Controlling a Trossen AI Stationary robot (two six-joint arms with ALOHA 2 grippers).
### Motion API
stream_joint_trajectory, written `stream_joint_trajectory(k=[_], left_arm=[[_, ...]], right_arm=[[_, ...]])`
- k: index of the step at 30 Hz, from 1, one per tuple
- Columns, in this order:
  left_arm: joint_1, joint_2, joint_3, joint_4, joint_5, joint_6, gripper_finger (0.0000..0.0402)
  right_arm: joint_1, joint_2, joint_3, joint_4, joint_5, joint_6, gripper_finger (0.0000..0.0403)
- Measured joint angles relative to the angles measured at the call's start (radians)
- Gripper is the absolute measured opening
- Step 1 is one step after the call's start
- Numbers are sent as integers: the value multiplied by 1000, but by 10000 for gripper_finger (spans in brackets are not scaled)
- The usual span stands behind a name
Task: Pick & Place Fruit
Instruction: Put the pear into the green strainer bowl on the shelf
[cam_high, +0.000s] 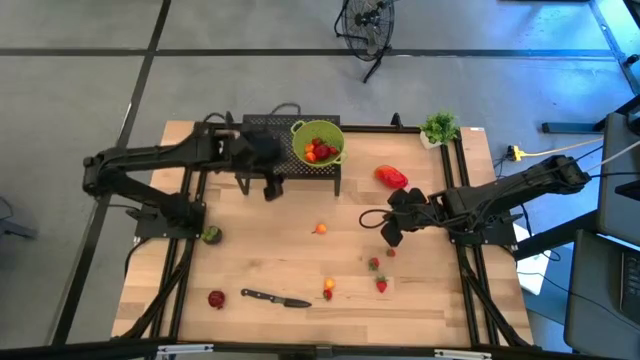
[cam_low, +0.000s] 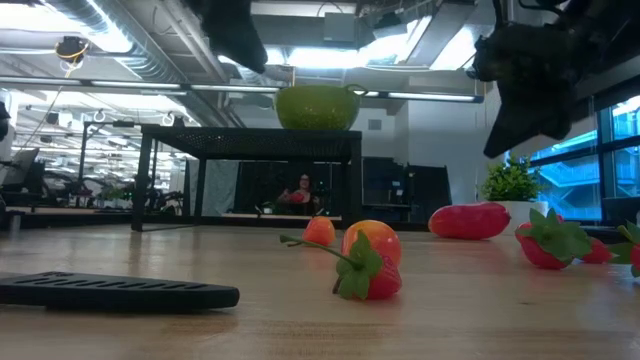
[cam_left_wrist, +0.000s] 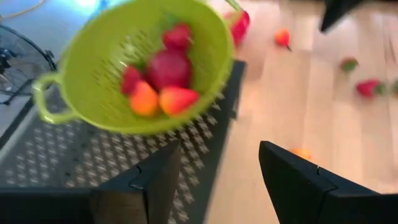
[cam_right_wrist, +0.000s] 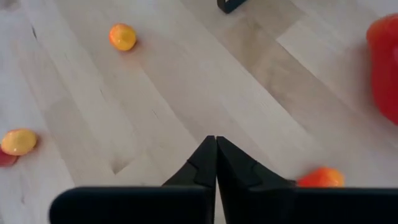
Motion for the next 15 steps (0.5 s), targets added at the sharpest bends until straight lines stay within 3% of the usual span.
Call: stream_joint_trajectory(k=[7,15], left_arm=[[-171,-33,-107,2,-118,-85,214],[-331,-58,-262,85,-184,-252,214]], right_arm=[[-24,-1,39,-76,-46,34,6],[-58,-1,40,-182,-124,67,17]])
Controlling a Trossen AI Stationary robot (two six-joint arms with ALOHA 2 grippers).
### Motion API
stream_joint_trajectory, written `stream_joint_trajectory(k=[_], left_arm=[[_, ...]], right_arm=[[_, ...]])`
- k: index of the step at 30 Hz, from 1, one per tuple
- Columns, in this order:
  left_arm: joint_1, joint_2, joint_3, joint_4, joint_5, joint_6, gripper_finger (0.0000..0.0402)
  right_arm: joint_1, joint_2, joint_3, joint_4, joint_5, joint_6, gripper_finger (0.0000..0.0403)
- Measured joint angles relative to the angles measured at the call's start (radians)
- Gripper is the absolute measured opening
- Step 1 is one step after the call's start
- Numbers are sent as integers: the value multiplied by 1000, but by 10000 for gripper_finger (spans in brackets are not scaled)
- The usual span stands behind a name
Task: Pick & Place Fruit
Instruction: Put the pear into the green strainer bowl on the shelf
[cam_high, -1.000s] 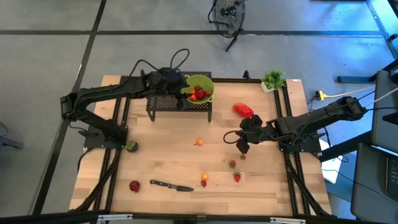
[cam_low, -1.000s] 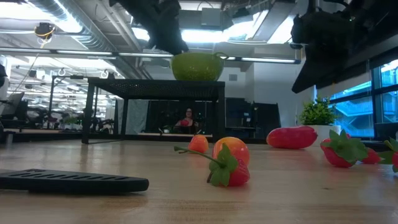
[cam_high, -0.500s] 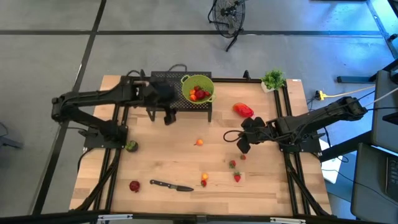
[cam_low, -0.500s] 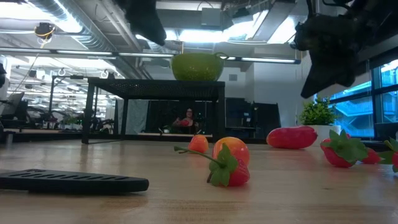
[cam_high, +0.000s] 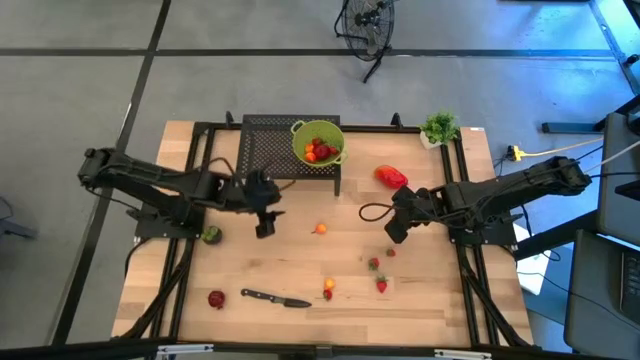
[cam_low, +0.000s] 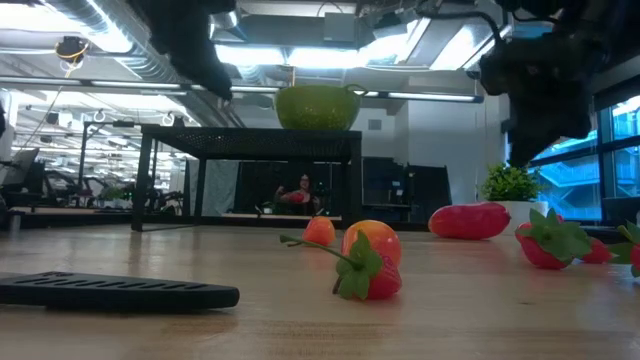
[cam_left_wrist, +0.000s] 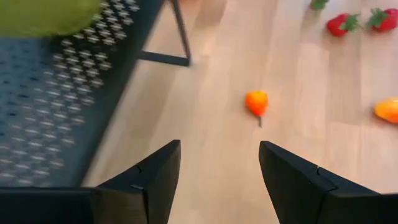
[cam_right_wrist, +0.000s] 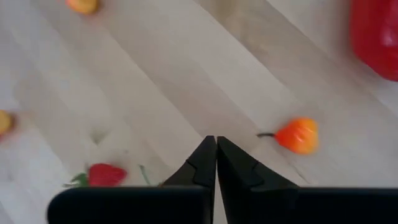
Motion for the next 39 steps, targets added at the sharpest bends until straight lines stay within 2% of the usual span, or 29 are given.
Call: stream_joint_trajectory(k=[11,15,19,28,39], left_arm=[[-214,1,-167,162,-86,-205,214],[-268,2,-196,179,-104,-271,214],[-316,5,-198,180,-149,-307,214],[-394,5,-198,183,-251,-353,214],[-421,5,-198,183,-261,-361,214]], right_arm=[[-42,0,0,-110,-4,-6,13],[-63,0,0,-113,-4,11,29],[-79,0,0,-102,-4,14,64],[-94,29,-1,-103,-4,29,171],[-94,166,-2,-103,-45,33,260]])
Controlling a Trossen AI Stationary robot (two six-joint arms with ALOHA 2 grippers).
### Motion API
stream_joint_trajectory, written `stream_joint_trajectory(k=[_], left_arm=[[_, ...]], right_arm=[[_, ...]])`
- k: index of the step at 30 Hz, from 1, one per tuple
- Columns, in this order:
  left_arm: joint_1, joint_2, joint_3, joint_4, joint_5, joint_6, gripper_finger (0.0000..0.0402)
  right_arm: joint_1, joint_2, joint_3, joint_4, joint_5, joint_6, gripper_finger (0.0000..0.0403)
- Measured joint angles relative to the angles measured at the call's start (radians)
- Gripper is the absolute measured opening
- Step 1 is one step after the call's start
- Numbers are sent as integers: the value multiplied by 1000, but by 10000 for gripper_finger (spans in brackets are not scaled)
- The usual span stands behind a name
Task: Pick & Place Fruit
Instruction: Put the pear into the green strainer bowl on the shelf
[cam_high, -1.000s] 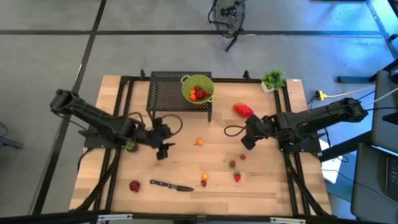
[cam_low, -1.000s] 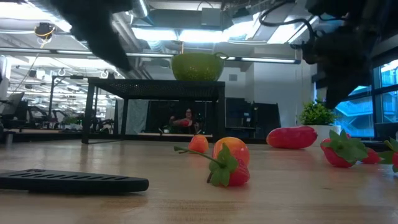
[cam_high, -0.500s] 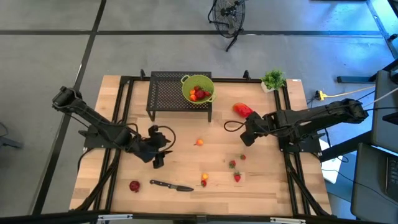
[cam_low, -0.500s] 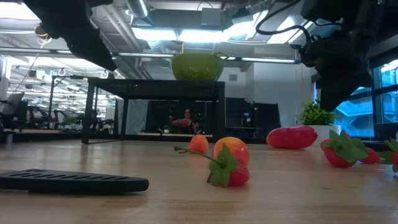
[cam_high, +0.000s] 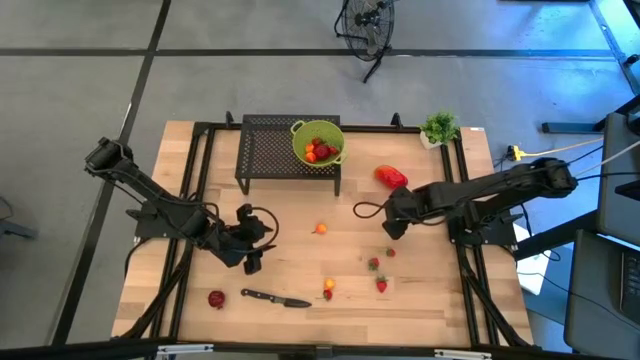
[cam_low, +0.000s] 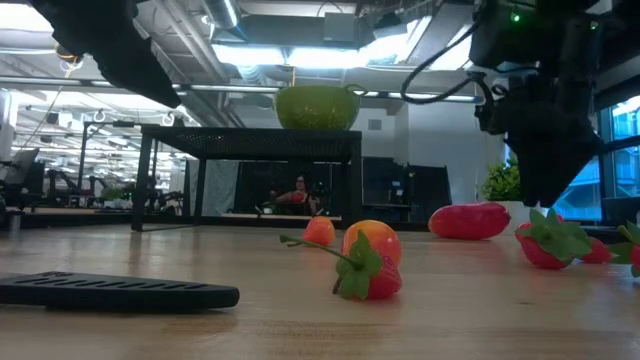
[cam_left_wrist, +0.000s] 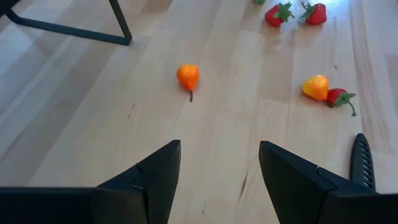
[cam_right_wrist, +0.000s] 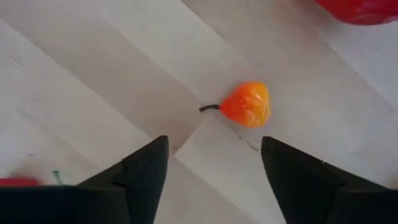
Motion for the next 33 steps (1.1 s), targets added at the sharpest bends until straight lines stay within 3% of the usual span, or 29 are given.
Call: stream_joint_trajectory(k=[8,13,26,33], left_arm=[[0,0,0,0,-20,0,214],[0,0,0,0,-20,0,214],[0,0,-1,0,-22,0,214],[0,0,-1,0,-22,0,214]], right_arm=[[-47,51,0,9,24,-8,302],[-94,102,0,23,27,1,308],[-161,224,0,55,-21,-16,262],[-170,225,0,62,-49,-12,213]])
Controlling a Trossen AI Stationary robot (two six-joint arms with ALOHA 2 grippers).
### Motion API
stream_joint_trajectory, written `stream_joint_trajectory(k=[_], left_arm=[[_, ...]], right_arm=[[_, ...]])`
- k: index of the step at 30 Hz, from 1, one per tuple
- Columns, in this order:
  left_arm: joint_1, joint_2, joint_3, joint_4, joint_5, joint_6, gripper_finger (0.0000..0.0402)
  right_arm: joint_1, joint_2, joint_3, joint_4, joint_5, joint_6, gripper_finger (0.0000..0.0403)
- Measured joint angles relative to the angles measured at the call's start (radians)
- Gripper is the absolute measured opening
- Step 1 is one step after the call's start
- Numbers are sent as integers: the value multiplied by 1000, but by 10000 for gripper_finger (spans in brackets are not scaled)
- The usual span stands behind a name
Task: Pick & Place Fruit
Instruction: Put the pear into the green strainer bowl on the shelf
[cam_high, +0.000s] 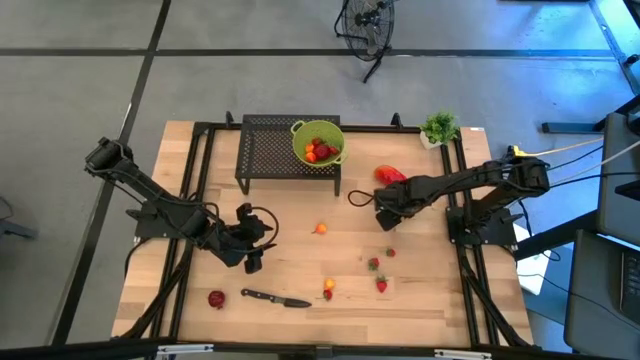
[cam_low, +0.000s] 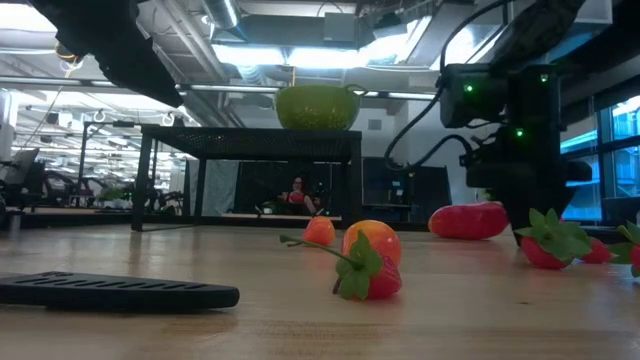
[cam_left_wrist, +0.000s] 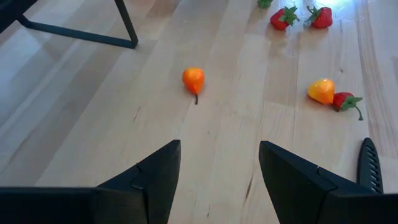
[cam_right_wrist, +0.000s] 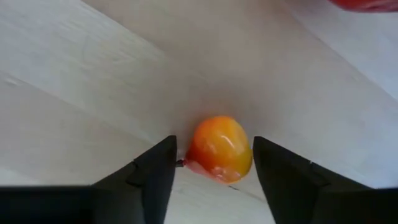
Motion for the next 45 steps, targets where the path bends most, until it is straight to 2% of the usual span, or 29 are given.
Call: stream_joint_trajectory(k=[7,11,16,22,26,32,38,45], left_arm=[[0,0,0,0,0,0,214],[0,0,0,0,2,0,214],[0,0,0,0,41,-41,214],[0,0,0,-4,42,-55,214],[10,0,0,-6,41,-55,214],[48,0,0,-10,51,-42,214],[84,0,0,-10,83,-18,214],[118,0,0,-10,85,3,214]], right_arm=[[-11,0,0,3,-22,0,141],[-12,0,0,3,-29,-7,118],[-12,-6,0,0,-41,-31,125],[-9,-30,6,-1,-44,-41,120],[15,-36,46,2,-44,-58,113],[61,-36,136,23,-29,-87,125],[87,-36,207,108,-4,-149,110],[93,-37,249,245,-3,-213,120]])
